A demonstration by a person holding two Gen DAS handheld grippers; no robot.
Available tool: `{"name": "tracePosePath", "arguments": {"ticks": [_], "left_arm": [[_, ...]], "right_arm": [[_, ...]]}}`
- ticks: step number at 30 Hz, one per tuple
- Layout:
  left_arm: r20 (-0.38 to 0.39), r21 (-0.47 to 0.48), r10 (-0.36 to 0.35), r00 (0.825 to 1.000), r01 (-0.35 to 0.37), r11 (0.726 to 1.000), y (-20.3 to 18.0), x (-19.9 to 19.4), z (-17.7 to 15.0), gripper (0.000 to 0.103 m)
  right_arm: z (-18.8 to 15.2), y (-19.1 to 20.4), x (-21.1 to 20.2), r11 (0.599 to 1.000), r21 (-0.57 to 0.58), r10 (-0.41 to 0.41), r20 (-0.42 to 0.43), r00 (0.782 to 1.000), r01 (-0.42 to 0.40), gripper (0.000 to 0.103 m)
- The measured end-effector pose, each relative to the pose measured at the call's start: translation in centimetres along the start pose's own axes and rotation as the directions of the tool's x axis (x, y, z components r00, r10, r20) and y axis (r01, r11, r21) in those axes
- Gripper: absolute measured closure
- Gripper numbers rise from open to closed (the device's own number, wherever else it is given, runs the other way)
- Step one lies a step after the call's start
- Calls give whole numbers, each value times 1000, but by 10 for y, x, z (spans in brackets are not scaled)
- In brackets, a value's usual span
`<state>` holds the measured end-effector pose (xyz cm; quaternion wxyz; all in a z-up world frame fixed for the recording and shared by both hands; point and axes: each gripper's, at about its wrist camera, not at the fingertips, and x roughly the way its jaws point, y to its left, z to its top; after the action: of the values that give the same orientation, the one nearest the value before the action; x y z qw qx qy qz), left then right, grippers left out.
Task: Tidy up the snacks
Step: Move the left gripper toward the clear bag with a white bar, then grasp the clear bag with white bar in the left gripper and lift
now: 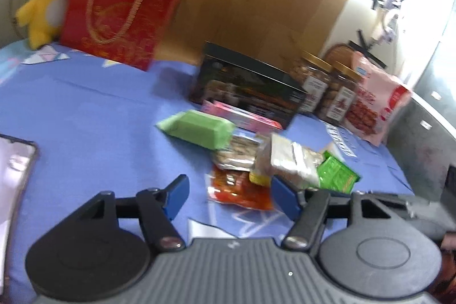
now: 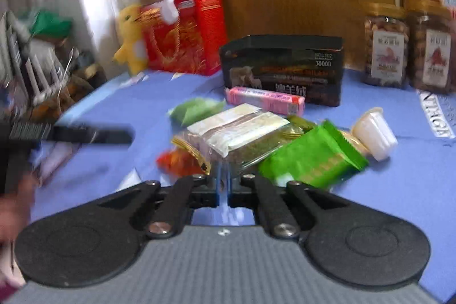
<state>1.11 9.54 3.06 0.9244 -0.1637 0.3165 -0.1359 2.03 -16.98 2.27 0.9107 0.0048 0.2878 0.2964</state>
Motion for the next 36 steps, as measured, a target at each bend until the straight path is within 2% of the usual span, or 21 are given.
{"name": "tracePosePath", "arguments": {"ticks": [1, 3, 4, 5, 7, 9, 12, 15, 19, 20, 23, 24, 25, 27, 29, 31, 32, 34, 36], "left_arm": [[-8, 6, -12, 1000, 12, 1000, -3, 2, -1, 38], [-27, 20, -29, 999, 29, 999, -11, 7, -2, 38], [-33, 22, -38, 999, 39, 999, -14, 9, -3, 38], [-40, 21, -52, 998, 52, 998, -17, 11, -3, 38], [-50, 16, -71, 996, 71, 997, -22, 15, -2, 38], [-59, 21, -84, 995, 85, 996, -30, 20, 0, 38], [-83, 58, -104, 991, 109, 992, -44, 31, 6, 38], [-117, 104, -112, 987, 125, 987, -60, 46, 7, 38], [-161, 140, -90, 983, 113, 984, -72, 67, 3, 38], [-165, 145, -77, 983, 101, 984, -74, 70, 1, 38], [-186, 131, -74, 980, 100, 986, -75, 77, -3, 48], [-193, 128, -80, 978, 106, 986, -75, 78, -5, 53], [-207, 120, -87, 975, 113, 986, -74, 79, -7, 53], [-207, 80, -107, 972, 126, 989, -70, 80, -12, 56], [-183, 95, -83, 980, 102, 990, -72, 70, -13, 57], [-157, 134, -58, 986, 80, 988, -71, 56, -14, 56], [-147, 150, -44, 988, 66, 986, -68, 49, -12, 56], [-133, 133, -25, 991, 43, 990, -56, 40, -6, 51], [-96, 102, -11, 995, 21, 995, -43, 25, 4, 44]], "right_arm": [[-4, -2, -6, 999, -10, -33, 8, 999, 33, 93], [-11, -12, -19, 993, 5, -114, 26, 993, 114, 87], [-12, -18, -24, 991, 21, -130, 33, 991, 129, 76], [-12, -23, -29, 992, 38, -125, 42, 991, 123, 60], [-9, -28, -31, 996, 57, -77, 48, 996, 74, 51], [-5, -25, -27, 999, 49, -9, 37, 999, 7, 51], [-16, -4, -21, 999, -41, 13, 23, 1000, -12, 49], [-22, 15, -2, 988, -147, -36, -6, 999, 34, 46], [-21, 18, 27, 979, -192, -89, -88, 992, 70, 39], [-19, 17, 31, 975, -204, -106, -79, 991, 88, 37], [-18, 8, 29, 974, -187, -146, -70, 987, 131, 37], [-18, 3, 29, 978, -169, -135, -67, 989, 122, 37], [-20, 2, 28, 980, -164, -123, -59, 991, 112, 37], [-23, 9, 28, 978, -186, -108, -60, 992, 95, 47], [-21, 15, 24, 978, -185, -105, -62, 993, 92, 56], [-26, 22, 7, 986, -165, -38, -60, 997, 27, 56], [-24, 27, 2, 988, -148, 24, -69, 997, -34, 54], [-38, 39, -17, 975, -139, 163, -79, 983, -173, 53], [-37, 50, -21, 955, -202, 210, -66, 976, -219, 53]]}}
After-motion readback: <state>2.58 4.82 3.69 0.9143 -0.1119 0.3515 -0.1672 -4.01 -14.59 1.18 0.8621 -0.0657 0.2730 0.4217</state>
